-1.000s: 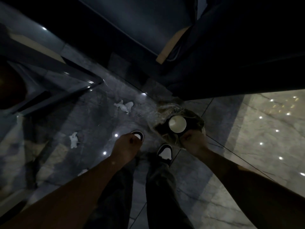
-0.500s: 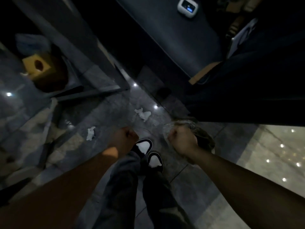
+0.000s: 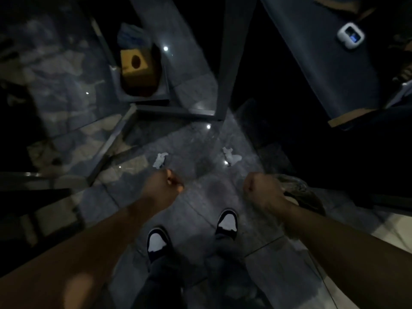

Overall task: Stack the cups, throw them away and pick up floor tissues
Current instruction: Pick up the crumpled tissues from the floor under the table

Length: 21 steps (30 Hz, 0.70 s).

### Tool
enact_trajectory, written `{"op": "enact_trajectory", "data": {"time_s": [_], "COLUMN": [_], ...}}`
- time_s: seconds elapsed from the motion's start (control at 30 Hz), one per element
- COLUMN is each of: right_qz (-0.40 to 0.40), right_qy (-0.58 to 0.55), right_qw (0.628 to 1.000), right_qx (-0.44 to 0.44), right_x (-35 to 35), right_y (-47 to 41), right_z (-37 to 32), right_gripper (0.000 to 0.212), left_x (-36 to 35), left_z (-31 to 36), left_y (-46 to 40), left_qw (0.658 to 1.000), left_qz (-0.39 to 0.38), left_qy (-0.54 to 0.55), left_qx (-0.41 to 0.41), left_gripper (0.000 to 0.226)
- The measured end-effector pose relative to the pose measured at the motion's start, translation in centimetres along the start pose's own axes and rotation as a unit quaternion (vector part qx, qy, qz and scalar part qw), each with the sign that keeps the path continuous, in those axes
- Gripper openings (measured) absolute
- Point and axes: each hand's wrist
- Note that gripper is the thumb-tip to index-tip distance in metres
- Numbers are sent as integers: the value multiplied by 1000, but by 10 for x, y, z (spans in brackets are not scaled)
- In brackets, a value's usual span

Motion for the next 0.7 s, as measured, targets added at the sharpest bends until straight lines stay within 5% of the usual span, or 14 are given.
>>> {"op": "enact_trajectory", "data": {"time_s": [0.47,0.7], "right_qz": [19,-27], "right_qy": [148,242], "right_qw": [979,940], "right_qx": [141,237], "right_x": [-130,-189], "right_y": [-95,-196], "right_z": [-88,-99], "right_gripper": [24,17], "left_x": [8,-5], "left_z": [-156,-201], "left_y": [-64,-162], "left_qw": [998,991], "left_qz": [69,98], "left_qy": [1,-72], "left_qx": [-6,-64], "left_gripper": [2,12]}}
Point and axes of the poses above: each hand's wrist, its own y-axis away from the middle knuckle, its own x-axis out of the back of the hand, z = x × y, and after that the axes turned 2 degrees about -z, right-handed
